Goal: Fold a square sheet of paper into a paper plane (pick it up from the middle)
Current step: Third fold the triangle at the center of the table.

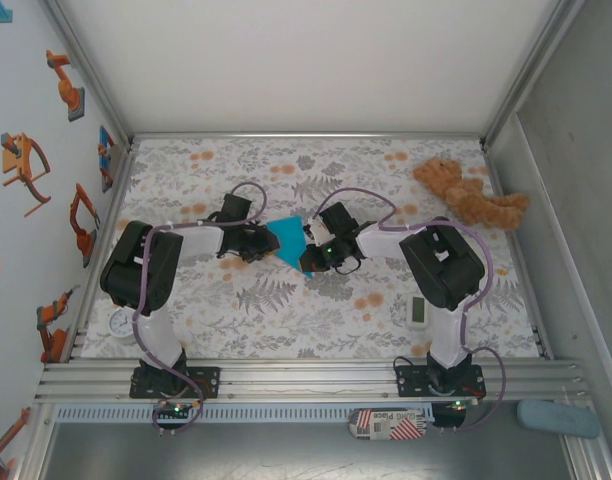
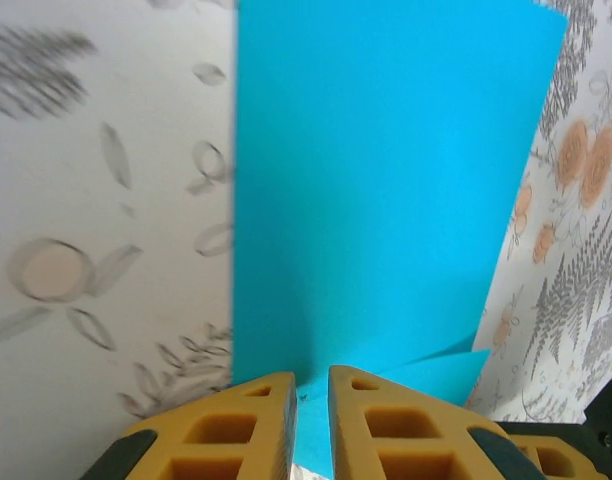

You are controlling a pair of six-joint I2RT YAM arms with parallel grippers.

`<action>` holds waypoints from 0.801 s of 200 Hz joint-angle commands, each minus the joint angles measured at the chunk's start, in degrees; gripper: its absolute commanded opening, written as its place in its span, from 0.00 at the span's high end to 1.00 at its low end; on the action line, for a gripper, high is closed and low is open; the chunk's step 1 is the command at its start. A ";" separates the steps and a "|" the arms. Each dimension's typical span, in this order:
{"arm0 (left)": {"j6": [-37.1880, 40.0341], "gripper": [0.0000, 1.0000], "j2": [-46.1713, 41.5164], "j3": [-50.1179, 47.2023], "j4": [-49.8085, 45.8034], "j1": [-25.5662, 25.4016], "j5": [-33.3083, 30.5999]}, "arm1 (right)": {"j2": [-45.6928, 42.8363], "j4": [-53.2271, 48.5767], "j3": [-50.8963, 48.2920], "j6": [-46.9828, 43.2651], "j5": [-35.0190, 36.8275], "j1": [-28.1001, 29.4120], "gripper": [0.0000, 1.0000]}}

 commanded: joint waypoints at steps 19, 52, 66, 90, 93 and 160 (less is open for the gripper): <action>3.59 0.79 -3.32 -0.06 -5.26 3.92 -6.44 | -1.61 -4.79 -0.22 0.22 2.51 -0.34 1.00; 0.36 0.72 -10.21 -0.03 -5.06 3.82 -5.35 | -6.90 2.35 0.89 6.49 1.36 -0.34 0.92; -1.76 0.67 -13.00 -1.87 -3.54 3.60 -5.35 | -8.20 4.05 0.31 8.51 2.80 -0.34 0.86; -7.00 0.60 -16.30 -6.81 1.48 3.10 -4.48 | -8.30 5.80 -0.86 11.47 5.48 -0.34 0.79; -7.60 0.59 -16.49 -7.39 2.20 2.99 -4.32 | -8.33 6.01 -0.99 11.86 5.76 -0.34 0.78; -15.52 0.50 -15.87 -11.26 8.68 -2.67 -5.42 | -3.70 6.56 1.81 14.09 8.02 -0.43 0.73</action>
